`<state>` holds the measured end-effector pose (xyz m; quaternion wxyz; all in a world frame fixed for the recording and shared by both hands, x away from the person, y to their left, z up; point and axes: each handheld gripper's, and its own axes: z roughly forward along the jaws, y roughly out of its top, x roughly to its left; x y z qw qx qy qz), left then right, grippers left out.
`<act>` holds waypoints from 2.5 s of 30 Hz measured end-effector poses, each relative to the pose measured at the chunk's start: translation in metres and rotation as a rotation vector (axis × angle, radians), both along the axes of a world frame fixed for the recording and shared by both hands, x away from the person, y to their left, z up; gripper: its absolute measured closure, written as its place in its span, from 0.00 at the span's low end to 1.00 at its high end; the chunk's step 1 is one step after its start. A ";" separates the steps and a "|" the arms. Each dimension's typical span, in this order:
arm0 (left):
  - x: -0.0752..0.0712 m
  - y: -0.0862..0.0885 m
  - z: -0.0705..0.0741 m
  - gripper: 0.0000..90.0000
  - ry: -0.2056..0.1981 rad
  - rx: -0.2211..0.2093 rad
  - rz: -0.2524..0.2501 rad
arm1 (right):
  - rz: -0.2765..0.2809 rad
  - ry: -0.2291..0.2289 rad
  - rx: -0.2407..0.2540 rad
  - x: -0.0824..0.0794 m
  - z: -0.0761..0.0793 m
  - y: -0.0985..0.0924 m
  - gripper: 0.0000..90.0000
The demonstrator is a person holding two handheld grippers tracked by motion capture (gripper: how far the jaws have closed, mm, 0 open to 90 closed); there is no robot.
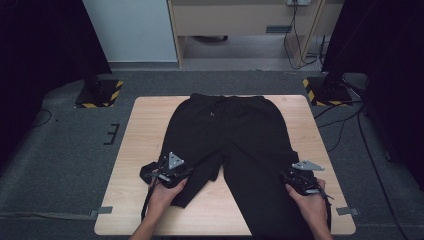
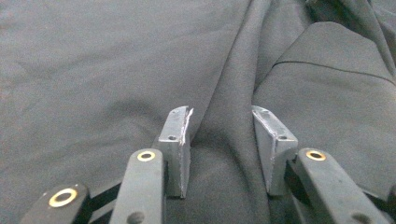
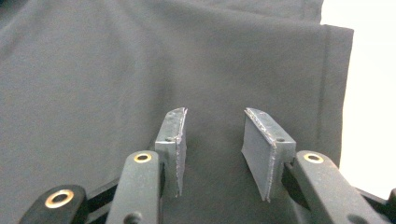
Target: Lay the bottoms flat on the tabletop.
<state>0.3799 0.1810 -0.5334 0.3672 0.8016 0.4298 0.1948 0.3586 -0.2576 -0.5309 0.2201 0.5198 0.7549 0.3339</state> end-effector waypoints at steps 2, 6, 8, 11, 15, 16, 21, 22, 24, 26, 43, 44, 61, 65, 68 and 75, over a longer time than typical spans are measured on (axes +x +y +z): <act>0.000 0.000 0.000 0.65 -0.001 0.001 0.001 | 0.013 0.000 -0.011 -0.007 0.000 0.004 0.67; 0.000 0.000 0.000 0.64 0.003 0.000 0.005 | 0.017 0.000 0.001 -0.024 0.000 0.007 0.67; -0.001 0.000 0.000 0.62 0.005 -0.001 0.009 | 0.032 -0.003 0.002 -0.031 0.000 0.009 0.67; -0.004 0.001 0.001 0.58 0.002 -0.004 0.015 | 0.062 0.015 0.008 -0.037 0.002 0.013 0.65; -0.012 0.006 0.012 0.53 -0.022 -0.036 0.034 | 0.088 0.005 0.044 -0.032 0.011 0.012 0.55; -0.015 0.009 0.015 0.53 -0.034 -0.043 0.042 | 0.077 -0.019 0.050 -0.029 0.015 0.009 0.52; -0.031 0.035 0.030 0.52 -0.081 -0.029 0.089 | -0.007 -0.031 0.038 0.000 0.017 -0.012 0.50; -0.034 0.041 0.033 0.52 -0.094 -0.025 0.096 | -0.011 -0.023 0.039 0.005 0.015 -0.015 0.51; -0.041 0.052 0.039 0.52 -0.115 0.021 0.097 | -0.017 -0.022 0.042 0.011 0.012 -0.017 0.51; -0.051 0.064 0.042 0.52 -0.123 0.061 0.101 | -0.013 -0.034 0.045 0.014 0.011 -0.016 0.51; -0.096 0.089 0.030 0.45 -0.036 0.038 0.059 | -0.004 -0.055 0.045 0.003 0.013 -0.013 0.51; -0.093 0.089 0.028 0.44 -0.031 0.036 0.065 | -0.005 -0.052 0.046 0.003 0.012 -0.014 0.51; -0.091 0.097 0.008 0.49 0.074 0.049 0.029 | 0.034 -0.044 0.049 0.000 0.008 -0.009 0.50; -0.092 0.096 0.009 0.62 0.079 0.040 0.007 | 0.026 -0.039 0.055 0.000 0.008 -0.009 0.50; -0.093 0.092 0.011 0.76 0.089 0.042 -0.013 | 0.030 -0.035 0.049 0.000 0.007 -0.008 0.50; -0.094 0.084 0.027 0.97 0.044 -0.041 -0.050 | 0.032 -0.041 0.046 0.001 0.008 -0.004 0.50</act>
